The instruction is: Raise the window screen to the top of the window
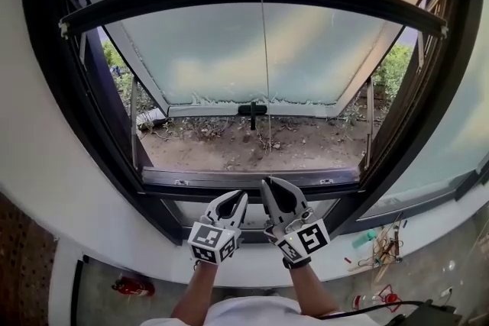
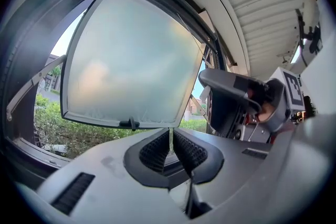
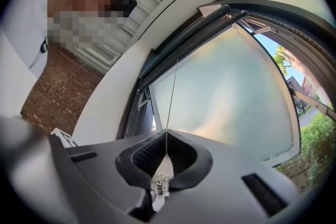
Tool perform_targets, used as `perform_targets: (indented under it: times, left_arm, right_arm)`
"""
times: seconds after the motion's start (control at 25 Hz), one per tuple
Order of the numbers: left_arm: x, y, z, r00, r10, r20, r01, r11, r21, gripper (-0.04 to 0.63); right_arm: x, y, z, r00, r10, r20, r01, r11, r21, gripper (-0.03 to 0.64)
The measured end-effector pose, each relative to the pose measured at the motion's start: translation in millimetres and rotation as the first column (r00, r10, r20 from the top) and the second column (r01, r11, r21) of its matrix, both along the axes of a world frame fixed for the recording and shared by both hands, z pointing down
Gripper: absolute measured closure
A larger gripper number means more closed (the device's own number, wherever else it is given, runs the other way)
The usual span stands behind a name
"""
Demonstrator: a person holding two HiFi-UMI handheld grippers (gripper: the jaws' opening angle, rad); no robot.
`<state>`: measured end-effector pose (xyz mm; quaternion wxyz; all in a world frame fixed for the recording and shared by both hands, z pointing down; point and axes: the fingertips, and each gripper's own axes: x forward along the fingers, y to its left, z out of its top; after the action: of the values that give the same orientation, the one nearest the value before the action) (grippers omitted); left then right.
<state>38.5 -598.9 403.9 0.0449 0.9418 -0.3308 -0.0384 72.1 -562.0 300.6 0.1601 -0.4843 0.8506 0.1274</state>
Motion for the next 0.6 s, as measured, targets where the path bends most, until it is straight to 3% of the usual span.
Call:
perform_targets:
  times: [0.16, 0.44, 0.6]
  left_arm:
    - [-1, -2, -7, 1.000, -0.004, -0.003, 0.004, 1.000, 0.015, 0.574]
    - [-4, 3, -10, 1.000, 0.004, 0.020, -0.005, 0.999, 0.033, 0.574]
    - [-7, 2, -16, 0.999, -0.003, 0.035, 0.001, 0.998, 0.055, 0.572]
  right_arm:
    - [-3, -7, -38, 0.999, -0.032, -0.013, 0.033, 0.997, 0.069, 0.617]
    - [4, 0, -105, 0.984, -0.133, 0.117, 0.111, 0.978, 0.179, 0.617]
    - [-4, 5, -138, 0.981, -0.163, 0.108, 0.134, 0.962, 0.237, 0.617]
